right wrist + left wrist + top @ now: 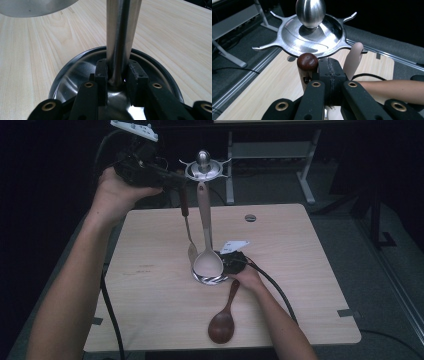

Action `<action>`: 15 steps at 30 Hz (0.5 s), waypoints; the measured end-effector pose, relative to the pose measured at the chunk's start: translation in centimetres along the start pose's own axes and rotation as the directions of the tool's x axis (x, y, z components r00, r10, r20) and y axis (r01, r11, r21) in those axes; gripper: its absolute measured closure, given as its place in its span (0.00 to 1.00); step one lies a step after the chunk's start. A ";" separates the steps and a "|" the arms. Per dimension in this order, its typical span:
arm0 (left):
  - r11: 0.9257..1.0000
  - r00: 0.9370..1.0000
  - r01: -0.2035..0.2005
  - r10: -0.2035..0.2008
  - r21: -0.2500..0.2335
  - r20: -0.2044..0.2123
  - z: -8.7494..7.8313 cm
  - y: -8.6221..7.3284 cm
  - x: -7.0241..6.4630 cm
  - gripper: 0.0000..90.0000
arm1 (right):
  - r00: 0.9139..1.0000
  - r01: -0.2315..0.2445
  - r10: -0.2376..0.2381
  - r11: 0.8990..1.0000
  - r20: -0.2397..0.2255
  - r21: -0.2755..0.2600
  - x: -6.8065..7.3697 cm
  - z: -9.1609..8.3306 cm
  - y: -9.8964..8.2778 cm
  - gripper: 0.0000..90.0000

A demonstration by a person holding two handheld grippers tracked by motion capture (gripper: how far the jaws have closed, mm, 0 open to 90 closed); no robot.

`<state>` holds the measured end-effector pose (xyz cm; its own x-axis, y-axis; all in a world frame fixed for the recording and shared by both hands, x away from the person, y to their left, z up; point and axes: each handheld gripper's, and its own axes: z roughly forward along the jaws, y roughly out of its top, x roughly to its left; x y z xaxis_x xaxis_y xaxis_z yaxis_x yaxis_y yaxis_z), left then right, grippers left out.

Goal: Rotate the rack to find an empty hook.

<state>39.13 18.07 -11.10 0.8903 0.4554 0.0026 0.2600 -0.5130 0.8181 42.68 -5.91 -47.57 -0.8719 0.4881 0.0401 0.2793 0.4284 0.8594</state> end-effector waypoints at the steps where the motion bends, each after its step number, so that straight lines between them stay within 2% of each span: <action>1: 1.000 1.000 -0.002 0.002 0.005 -0.008 0.0 0.1 0.0 1.00 | 1.000 0.001 -0.001 1.000 -0.001 0.000 0.0 0.0 0.0 0.80; 8: 1.000 0.998 0.001 0.000 0.021 -0.056 0.3 0.4 0.9 1.00 | 1.000 0.004 -0.004 1.000 0.000 0.003 0.0 0.0 0.0 0.80; 15: 1.000 0.996 -0.005 0.007 0.024 -0.086 0.7 0.6 1.9 1.00 | 1.000 0.004 -0.004 1.000 -0.002 0.006 0.0 0.1 0.0 0.80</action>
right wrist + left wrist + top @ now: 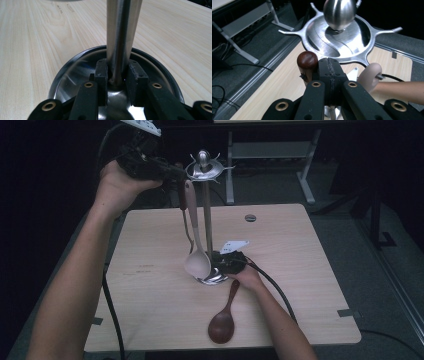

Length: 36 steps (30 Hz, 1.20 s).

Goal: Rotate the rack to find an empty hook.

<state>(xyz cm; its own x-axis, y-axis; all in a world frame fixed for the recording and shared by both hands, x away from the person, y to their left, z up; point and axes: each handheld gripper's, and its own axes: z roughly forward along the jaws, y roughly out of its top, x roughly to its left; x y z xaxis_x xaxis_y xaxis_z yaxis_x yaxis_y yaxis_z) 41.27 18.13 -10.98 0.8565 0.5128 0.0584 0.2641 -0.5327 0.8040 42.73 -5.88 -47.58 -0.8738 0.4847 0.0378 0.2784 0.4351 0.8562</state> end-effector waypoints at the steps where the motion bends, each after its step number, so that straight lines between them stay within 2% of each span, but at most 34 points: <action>1: 1.000 1.000 0.000 0.000 -0.002 -0.006 0.1 0.0 0.1 1.00 | 1.000 0.000 0.000 1.000 0.000 0.000 0.0 0.0 0.0 0.80; 13: 1.000 1.000 0.003 -0.004 -0.018 -0.031 1.1 0.4 1.3 1.00 | 1.000 0.003 -0.003 1.000 0.000 0.003 0.0 0.0 0.0 0.81; 21: 0.999 1.000 0.000 -0.001 -0.032 -0.027 1.4 0.4 1.6 1.00 | 1.000 0.003 -0.003 1.000 0.001 0.004 0.0 0.0 0.0 0.80; 25: 0.999 1.000 -0.003 0.002 -0.032 -0.026 0.7 0.2 1.3 1.00 | 1.000 0.005 -0.005 1.000 0.000 0.004 0.0 0.0 0.0 0.80; 29: 0.999 0.999 0.010 -0.011 -0.042 -0.030 -0.4 -0.3 1.2 1.00 | 1.000 0.003 -0.003 1.000 0.000 0.003 0.0 0.0 0.0 0.80; 35: 0.998 0.998 0.043 -0.045 -0.049 -0.044 -2.4 -2.5 1.1 1.00 | 1.000 0.001 -0.001 1.000 -0.001 0.003 0.0 0.0 0.0 0.80; 36: 0.998 0.998 0.045 -0.047 -0.044 -0.042 -2.7 -2.9 1.0 1.00 | 1.000 -0.010 0.010 1.000 -0.011 0.004 -0.1 0.0 0.0 0.79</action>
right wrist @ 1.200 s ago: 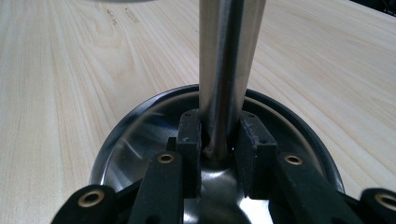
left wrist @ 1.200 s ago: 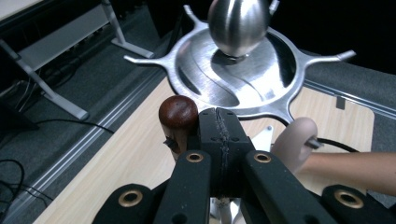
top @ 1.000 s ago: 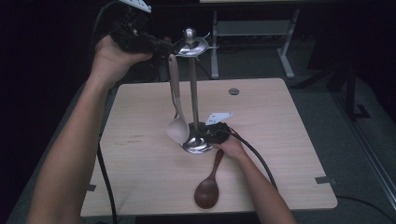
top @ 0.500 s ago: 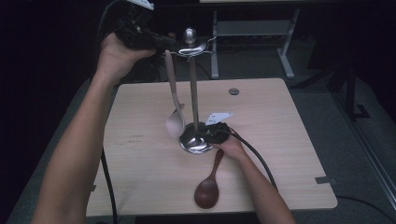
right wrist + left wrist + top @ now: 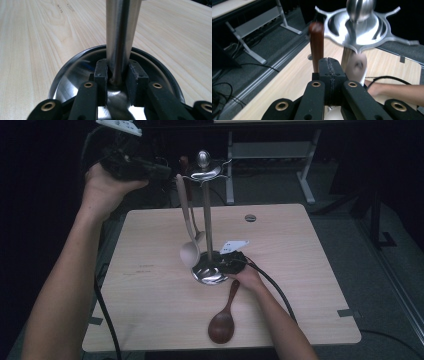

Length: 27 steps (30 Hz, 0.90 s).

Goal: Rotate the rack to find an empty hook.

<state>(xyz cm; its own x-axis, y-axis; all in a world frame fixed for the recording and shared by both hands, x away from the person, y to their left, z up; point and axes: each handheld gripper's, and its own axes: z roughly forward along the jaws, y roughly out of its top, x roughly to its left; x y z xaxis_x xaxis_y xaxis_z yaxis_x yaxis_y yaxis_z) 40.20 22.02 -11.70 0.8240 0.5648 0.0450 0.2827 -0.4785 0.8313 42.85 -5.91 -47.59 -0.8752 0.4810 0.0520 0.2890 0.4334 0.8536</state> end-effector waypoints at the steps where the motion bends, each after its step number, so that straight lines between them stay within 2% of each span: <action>1: 1.000 1.000 0.001 -0.001 0.006 -0.001 -0.2 -0.4 -0.1 1.00 | 1.000 -0.019 0.019 1.000 -0.012 -0.002 -0.2 0.0 0.0 0.77; 4: 1.000 1.000 0.009 -0.009 0.016 0.000 -0.7 -1.8 -0.3 0.98 | 0.998 -0.050 0.050 0.999 -0.029 0.005 -0.4 -0.3 -0.1 0.58; 7: 0.999 1.000 0.022 -0.022 0.024 0.000 -1.0 -3.4 -0.6 0.95 | 0.997 -0.073 0.074 0.997 -0.017 0.021 -0.5 -1.1 0.1 0.50; 11: 0.999 0.999 0.033 -0.034 0.035 0.008 -1.1 -5.8 -1.2 0.92 | 0.995 -0.094 0.094 0.995 -0.035 0.012 -0.3 -2.8 0.6 0.42; 16: 0.997 0.999 0.039 -0.041 0.067 0.025 -0.3 -9.2 -2.3 0.90 | 0.997 -0.072 0.072 0.997 -0.031 0.013 0.6 -5.2 0.9 0.37; 19: 0.995 0.997 0.049 -0.053 0.083 0.047 0.4 -11.3 -3.0 0.98 | 0.997 -0.070 0.071 0.997 -0.017 0.035 1.3 -6.4 0.8 0.35; 21: 0.994 0.996 0.064 -0.069 0.088 0.062 1.0 -12.7 -3.5 1.00 | 0.998 -0.063 0.064 0.997 -0.003 0.034 1.7 -7.2 0.5 0.34; 25: 0.992 0.994 0.076 -0.084 0.104 0.075 2.2 -15.2 -4.5 1.00 | 0.998 -0.065 0.065 0.997 0.011 0.041 2.3 -8.5 -0.3 0.32; 27: 0.991 0.993 0.077 -0.087 0.113 0.084 2.8 -16.3 -5.1 1.00 | 0.996 -0.085 0.084 0.996 0.006 0.036 2.5 -9.2 -0.9 0.31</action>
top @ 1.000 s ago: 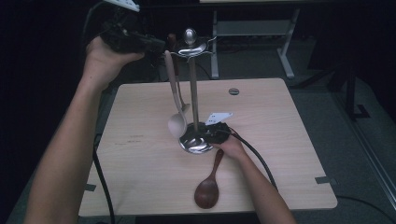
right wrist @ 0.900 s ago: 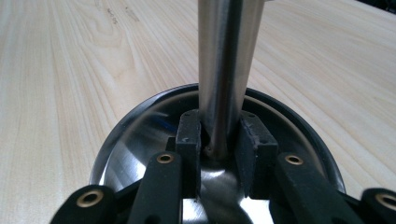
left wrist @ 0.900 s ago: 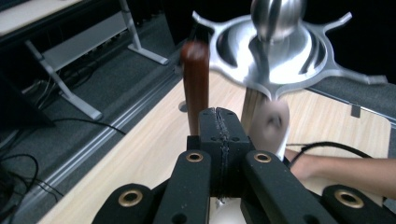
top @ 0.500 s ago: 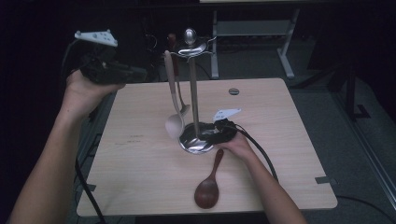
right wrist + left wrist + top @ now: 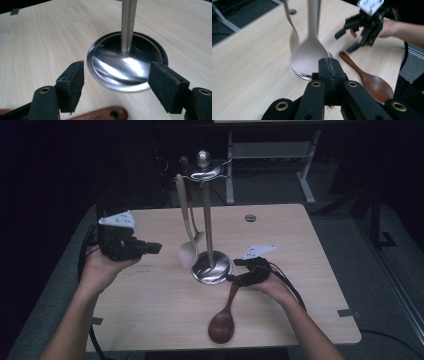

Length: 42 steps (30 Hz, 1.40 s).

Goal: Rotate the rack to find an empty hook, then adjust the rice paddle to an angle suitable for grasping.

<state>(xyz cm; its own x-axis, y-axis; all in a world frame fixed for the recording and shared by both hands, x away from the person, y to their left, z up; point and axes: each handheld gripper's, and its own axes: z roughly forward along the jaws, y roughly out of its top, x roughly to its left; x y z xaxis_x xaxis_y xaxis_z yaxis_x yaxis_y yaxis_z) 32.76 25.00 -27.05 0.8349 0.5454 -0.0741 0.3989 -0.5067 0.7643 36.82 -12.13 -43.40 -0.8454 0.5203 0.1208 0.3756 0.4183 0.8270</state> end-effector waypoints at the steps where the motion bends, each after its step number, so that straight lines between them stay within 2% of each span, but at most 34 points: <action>1: 1.000 1.000 0.003 -0.003 0.002 0.006 0.5 -0.5 -0.3 1.00 | 1.000 -0.019 0.019 1.000 -0.002 0.009 0.1 -0.3 -0.2 0.30; 8: 0.999 0.999 0.007 -0.008 0.040 0.041 4.6 -3.7 -2.0 1.00 | 0.999 -0.041 0.041 0.999 0.015 0.010 0.8 -1.9 -1.4 0.26; 15: 0.999 0.995 0.020 -0.023 0.034 0.101 8.1 -5.9 -3.5 1.00 | 0.997 -0.058 0.057 0.998 0.051 0.009 1.3 -3.9 -3.7 0.26; 17: 0.999 0.993 0.018 -0.022 0.036 0.113 8.9 -6.2 -3.8 1.00 | 0.996 -0.064 0.064 0.998 0.063 0.005 1.3 -4.4 -4.5 0.27; 20: 0.998 0.991 0.009 -0.017 0.059 0.130 10.0 -6.5 -4.5 1.00 | 0.992 -0.102 0.103 0.995 0.076 -0.010 1.3 -5.3 -5.6 0.26; 24: 0.998 0.988 -0.016 0.006 0.064 0.155 11.2 -6.3 -5.2 1.00 | 0.986 -0.129 0.132 0.991 0.097 -0.035 1.2 -6.4 -6.4 0.26; 25: 0.998 0.987 -0.005 -0.006 0.064 0.164 11.6 -6.2 -5.5 1.00 | 0.985 -0.134 0.138 0.990 0.101 -0.037 1.2 -6.6 -6.6 0.26; 27: 0.998 0.984 -0.015 0.003 0.064 0.179 12.4 -5.9 -6.0 1.00 | 0.983 -0.143 0.146 0.989 0.110 -0.041 1.0 -6.9 -6.8 0.26; 31: 0.996 0.973 -0.055 0.036 0.077 0.227 14.5 -5.2 -7.5 1.00 | 0.982 -0.137 0.141 0.990 0.122 -0.041 0.8 -6.9 -6.8 0.25; 35: 0.995 0.962 -0.064 0.039 0.083 0.272 16.7 -4.8 -9.1 1.00 | 0.982 -0.136 0.141 0.990 0.129 -0.046 0.7 -7.0 -6.8 0.24; 39: 0.990 0.950 -0.101 0.067 0.098 0.306 18.5 -4.9 -10.9 1.00 | 0.983 -0.130 0.135 0.991 0.127 -0.043 0.7 -6.9 -6.7 0.24; 42: 0.988 0.943 -0.108 0.066 0.112 0.325 19.7 -5.1 -11.7 1.00 | 0.985 -0.118 0.121 0.993 0.122 -0.028 0.8 -6.5 -6.8 0.24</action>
<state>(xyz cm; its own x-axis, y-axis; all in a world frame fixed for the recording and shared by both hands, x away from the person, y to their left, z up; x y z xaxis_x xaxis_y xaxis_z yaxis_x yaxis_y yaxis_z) 28.45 8.00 -42.72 0.9374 0.2639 -0.2273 0.3462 -0.6344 0.6911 31.13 -19.43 -45.33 -0.7411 0.6540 0.1520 0.4623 0.3329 0.8219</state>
